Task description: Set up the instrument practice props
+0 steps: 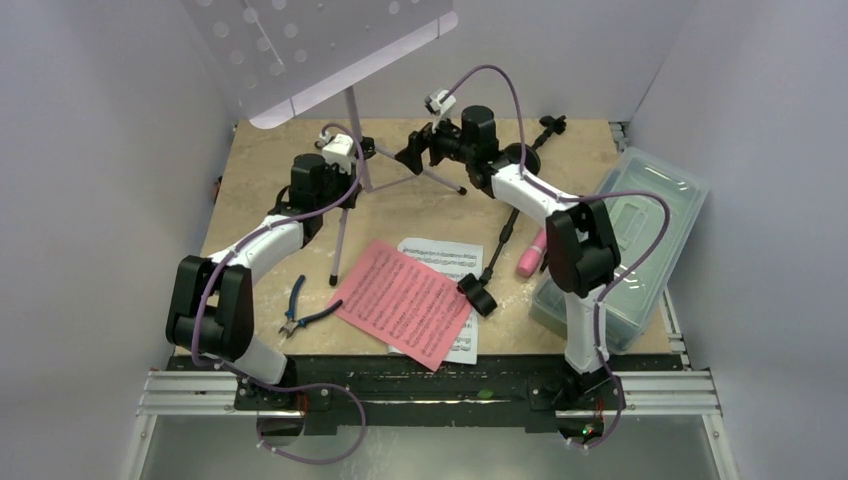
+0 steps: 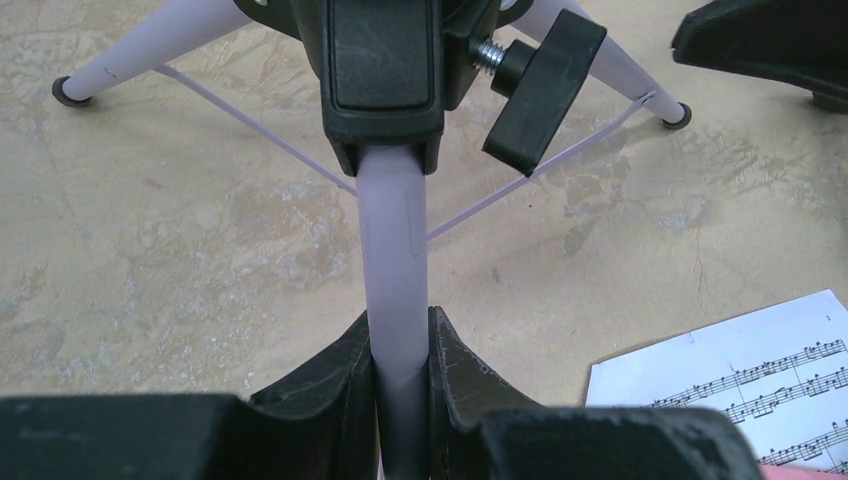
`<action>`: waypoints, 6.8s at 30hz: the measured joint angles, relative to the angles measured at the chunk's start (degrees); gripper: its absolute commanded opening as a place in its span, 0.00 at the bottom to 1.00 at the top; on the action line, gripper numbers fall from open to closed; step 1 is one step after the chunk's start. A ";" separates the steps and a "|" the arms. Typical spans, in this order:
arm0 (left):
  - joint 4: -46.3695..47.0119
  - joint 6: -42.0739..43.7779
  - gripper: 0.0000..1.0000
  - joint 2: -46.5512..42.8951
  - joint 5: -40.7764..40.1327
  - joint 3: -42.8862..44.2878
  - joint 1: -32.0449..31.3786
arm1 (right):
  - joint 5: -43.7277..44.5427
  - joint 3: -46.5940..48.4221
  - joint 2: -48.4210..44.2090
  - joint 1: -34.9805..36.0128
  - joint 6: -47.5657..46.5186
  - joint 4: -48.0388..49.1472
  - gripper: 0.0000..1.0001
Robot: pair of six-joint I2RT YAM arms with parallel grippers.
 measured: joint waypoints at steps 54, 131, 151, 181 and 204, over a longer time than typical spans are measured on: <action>-0.09 10.99 0.00 1.84 -2.93 0.59 -2.69 | 13.03 -29.62 -8.02 7.28 -2.64 32.39 0.00; -18.18 -41.99 0.81 -37.29 18.05 -28.30 -6.73 | 28.89 -34.71 -33.75 9.57 7.06 -12.35 0.78; -28.85 -38.69 0.90 -20.48 -11.87 -19.23 -14.69 | 14.19 -52.33 -36.13 22.40 20.28 -9.42 0.59; -15.61 -31.80 0.79 -6.95 -0.74 -17.03 -14.91 | 15.78 -62.14 -31.45 23.71 26.43 5.20 0.54; -31.52 -41.79 0.58 -32.76 -1.53 -20.61 -14.91 | 9.81 -59.49 -31.54 24.35 23.19 5.60 0.75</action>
